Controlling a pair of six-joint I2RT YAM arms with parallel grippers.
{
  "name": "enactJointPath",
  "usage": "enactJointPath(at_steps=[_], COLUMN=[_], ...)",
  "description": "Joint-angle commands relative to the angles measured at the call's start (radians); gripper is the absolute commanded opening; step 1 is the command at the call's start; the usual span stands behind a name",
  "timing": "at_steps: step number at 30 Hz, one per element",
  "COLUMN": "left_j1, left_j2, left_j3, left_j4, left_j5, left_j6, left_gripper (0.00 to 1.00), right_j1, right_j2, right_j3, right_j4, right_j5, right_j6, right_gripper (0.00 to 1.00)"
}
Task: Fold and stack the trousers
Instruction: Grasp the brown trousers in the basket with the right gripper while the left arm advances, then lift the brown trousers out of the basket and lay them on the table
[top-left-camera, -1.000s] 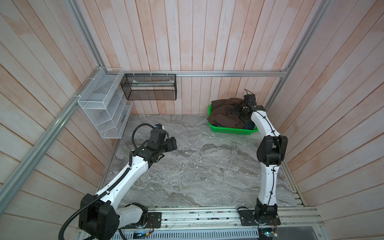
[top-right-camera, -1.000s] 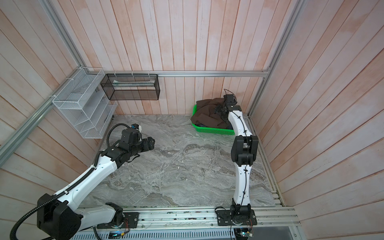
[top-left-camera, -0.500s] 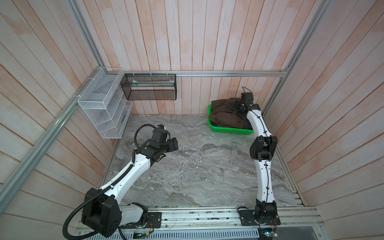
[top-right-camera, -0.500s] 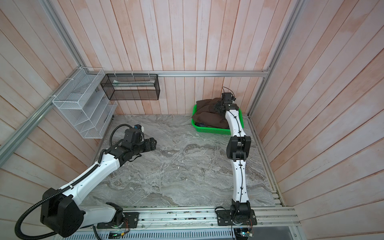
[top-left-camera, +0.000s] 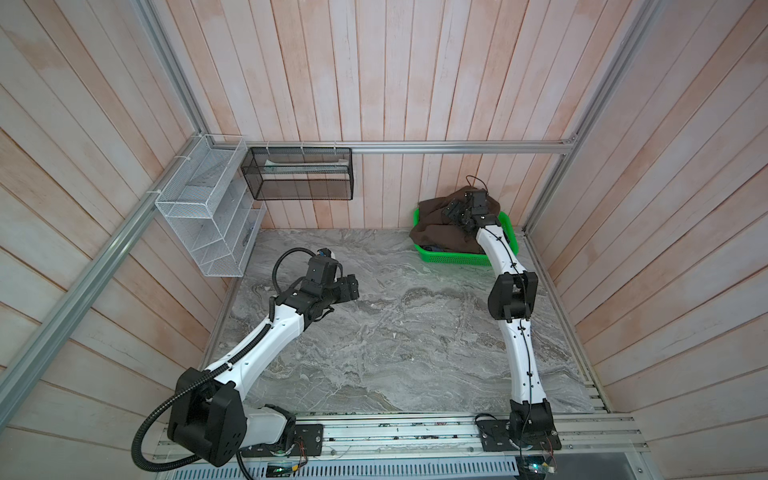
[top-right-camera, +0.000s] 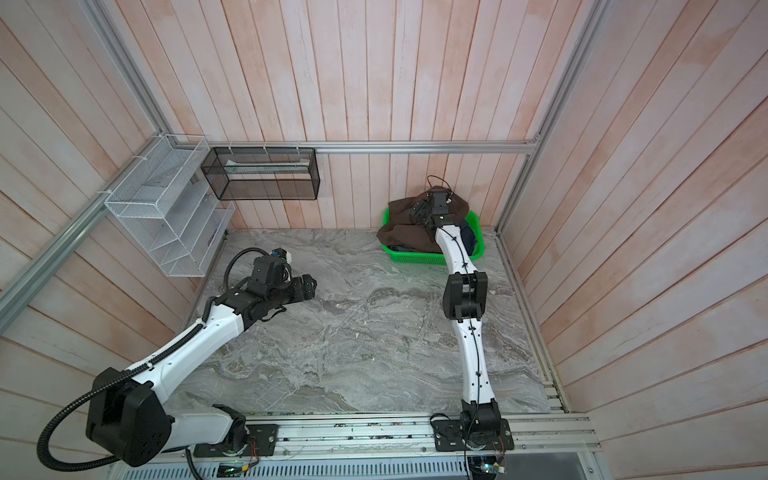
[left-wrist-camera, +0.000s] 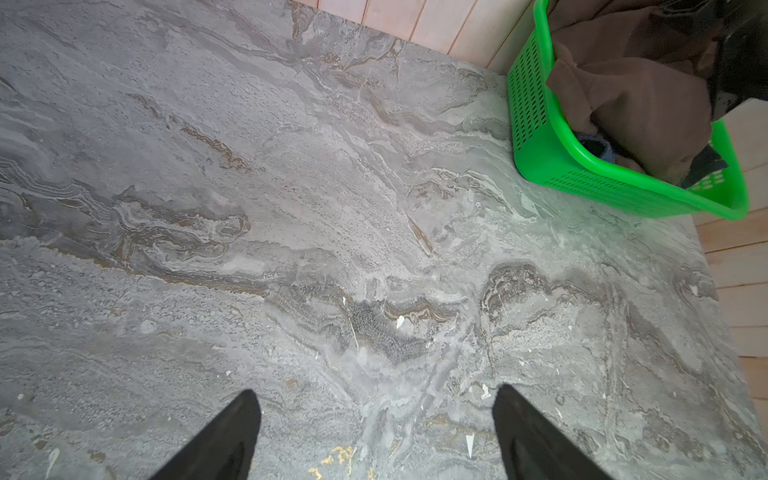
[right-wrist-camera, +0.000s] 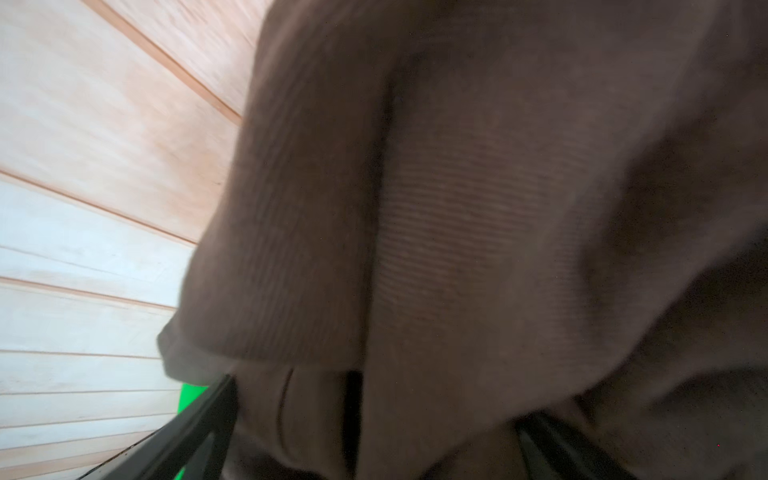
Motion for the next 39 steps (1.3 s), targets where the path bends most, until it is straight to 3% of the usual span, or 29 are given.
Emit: enactJointPath(at_steps=[1, 4, 9, 13, 16, 20, 27, 39], left_j1=[0.0, -0.001, -0.001, -0.001, 0.0, 0.0, 0.0, 0.0], left_j2=[0.021, 0.034, 0.048, 0.061, 0.061, 0.05, 0.026, -0.061], left_j3=[0.002, 0.0, -0.003, 0.001, 0.006, 0.008, 0.005, -0.018], left_j4=[0.026, 0.033, 0.046, 0.051, 0.049, 0.045, 0.042, 0.017], left_j5=[0.01, 0.015, 0.021, 0.029, 0.029, 0.022, 0.016, -0.015], left_j6=[0.012, 0.013, 0.015, 0.016, 0.016, 0.017, 0.007, -0.005], left_gripper=[0.9, 0.9, 0.9, 0.9, 0.9, 0.9, 0.9, 0.9], right_j1=[0.013, 0.019, 0.019, 0.019, 0.021, 0.029, 0.076, 0.165], right_j2=[0.07, 0.09, 0.114, 0.127, 0.118, 0.047, -0.195, -0.521], right_j3=[0.011, 0.012, 0.01, 0.012, 0.019, 0.022, 0.016, -0.029], right_j4=[0.059, 0.09, 0.11, 0.128, 0.133, 0.155, 0.193, 0.193], right_j5=[-0.014, -0.01, -0.011, -0.025, -0.02, 0.001, 0.012, -0.038], right_j6=[0.033, 0.04, 0.07, 0.092, 0.089, 0.032, -0.135, -0.209], right_gripper=[0.98, 0.95, 0.74, 0.48, 0.23, 0.0, 0.0, 0.0])
